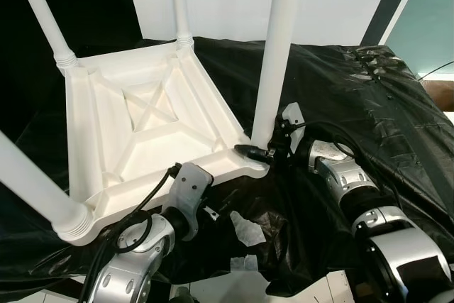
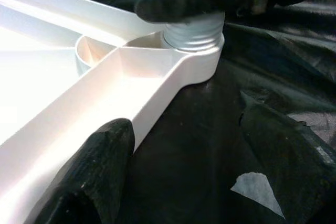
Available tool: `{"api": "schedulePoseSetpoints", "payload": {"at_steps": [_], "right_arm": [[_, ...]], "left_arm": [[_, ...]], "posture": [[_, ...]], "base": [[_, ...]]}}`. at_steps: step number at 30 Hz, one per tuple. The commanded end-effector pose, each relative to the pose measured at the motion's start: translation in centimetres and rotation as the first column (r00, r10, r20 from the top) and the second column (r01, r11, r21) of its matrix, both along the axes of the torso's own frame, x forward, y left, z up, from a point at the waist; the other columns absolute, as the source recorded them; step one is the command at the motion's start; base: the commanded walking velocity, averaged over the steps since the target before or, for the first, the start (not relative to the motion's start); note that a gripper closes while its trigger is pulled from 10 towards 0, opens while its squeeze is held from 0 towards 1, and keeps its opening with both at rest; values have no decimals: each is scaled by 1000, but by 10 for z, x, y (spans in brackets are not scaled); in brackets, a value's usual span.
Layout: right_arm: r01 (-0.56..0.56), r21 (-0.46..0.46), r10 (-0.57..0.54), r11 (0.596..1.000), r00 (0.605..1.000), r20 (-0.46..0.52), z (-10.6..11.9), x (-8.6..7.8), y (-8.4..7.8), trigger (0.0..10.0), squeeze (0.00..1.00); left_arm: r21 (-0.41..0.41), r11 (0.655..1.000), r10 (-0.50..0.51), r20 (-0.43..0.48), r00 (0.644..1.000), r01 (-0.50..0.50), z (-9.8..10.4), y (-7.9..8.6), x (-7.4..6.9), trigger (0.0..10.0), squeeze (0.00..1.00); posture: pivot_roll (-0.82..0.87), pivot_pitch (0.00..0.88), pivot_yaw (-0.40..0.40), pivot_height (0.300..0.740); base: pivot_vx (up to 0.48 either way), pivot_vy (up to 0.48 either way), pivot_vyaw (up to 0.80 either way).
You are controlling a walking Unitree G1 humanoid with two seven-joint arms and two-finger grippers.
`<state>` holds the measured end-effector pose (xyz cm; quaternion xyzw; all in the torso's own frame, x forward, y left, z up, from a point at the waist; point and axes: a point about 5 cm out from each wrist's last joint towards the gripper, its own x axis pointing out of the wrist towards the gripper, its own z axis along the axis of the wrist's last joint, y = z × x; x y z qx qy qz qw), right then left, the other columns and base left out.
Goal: Building children table
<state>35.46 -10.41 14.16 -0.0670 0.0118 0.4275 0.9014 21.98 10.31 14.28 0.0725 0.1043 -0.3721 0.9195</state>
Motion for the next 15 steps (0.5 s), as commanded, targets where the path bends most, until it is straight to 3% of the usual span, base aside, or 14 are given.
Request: {"api": "schedulePoseSetpoints", "payload": {"at_steps": [1, 3, 5, 6, 9, 12, 13, 14, 15], "right_arm": [[71, -56, -74, 996, 996, -56, -13, -1, -5, 0, 0], [127, -35, -129, 991, 989, -75, -15, -3, -2, 0, 0], [261, 3, -260, 965, 961, -98, -20, -8, 7, 0, 0], [261, 3, -260, 965, 961, -98, -20, -8, 7, 0, 0], [401, 39, -393, 915, 911, -127, -23, -13, 15, 0, 0], [457, 57, -447, 888, 884, -134, -23, -15, 20, 0, 0], [488, 110, -466, 866, 867, -174, -22, -21, 32, 0, 0], [488, 110, -466, 866, 867, -174, -22, -21, 32, 0, 0], [459, 144, -434, 877, 884, -175, -19, -24, 39, 1569, 0]], "left_arm": [[25, 998, 50, 12, 999, -51, -2, 1, 3, 10000, 0], [31, 998, 63, 11, 998, -63, -3, 2, 5, 10000, 0], [33, 996, 79, 19, 997, -79, -3, 2, 8, 10000, 0], [33, 996, 79, 19, 997, -79, -3, 2, 8, 10000, 0], [45, 996, 81, 23, 996, -82, -4, 1, 10, 10000, 0], [58, 995, 81, 24, 996, -83, -5, 2, 11, 10000, 0], [71, 993, 93, 30, 995, -95, -6, 4, 14, 10000, 0], [71, 993, 93, 30, 995, -95, -6, 4, 14, 10000, 0], [74, 991, 108, 38, 993, -110, -5, 6, 16, 10000, 0]], "posture": [[177, 42, -66, 740], [174, 43, -63, 740], [173, 53, -56, 740], [173, 53, -56, 740], [169, 61, -53, 740], [173, 62, -54, 740], [173, 62, -51, 740], [173, 62, -51, 740], [172, 62, -46, 740]], "base": [[0, 0, 0], [0, 0, 0], [0, 0, 0], [0, 0, 0], [0, 0, 0], [0, 0, 0], [0, 0, 0], [0, 0, 0], [0, 0, 0]]}}
